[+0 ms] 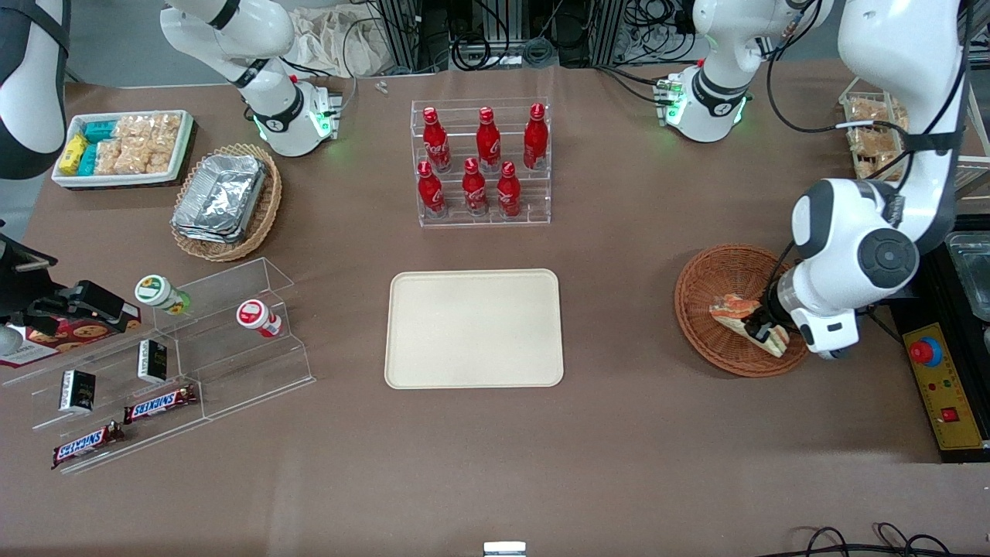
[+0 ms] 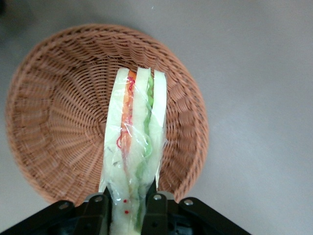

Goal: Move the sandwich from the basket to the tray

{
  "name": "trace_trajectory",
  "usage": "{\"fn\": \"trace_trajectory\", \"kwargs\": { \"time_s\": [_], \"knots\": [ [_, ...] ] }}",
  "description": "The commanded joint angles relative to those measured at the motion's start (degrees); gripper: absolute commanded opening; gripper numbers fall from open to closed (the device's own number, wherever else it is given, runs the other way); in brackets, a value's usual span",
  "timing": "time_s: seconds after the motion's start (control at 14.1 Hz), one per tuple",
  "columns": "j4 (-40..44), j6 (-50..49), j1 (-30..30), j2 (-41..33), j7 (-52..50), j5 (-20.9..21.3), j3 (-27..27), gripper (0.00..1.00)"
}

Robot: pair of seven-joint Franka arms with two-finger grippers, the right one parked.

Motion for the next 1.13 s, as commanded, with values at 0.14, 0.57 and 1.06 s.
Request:
{"fn": "trace_trajectory", "kwargs": {
  "time_s": [0.14,0.57,1.06],
  "knots": [
    [17.1,-20.8,-0.1,0.5,8.0,3.2,-5.4,0.0],
    [27.2,-28.2,0.0,1.2,18.4,1.3,-16.4,0.0],
    [26.5,-17.0,-1.9,12.6,20.5,0.1,-27.3,0.0]
  ]
}}
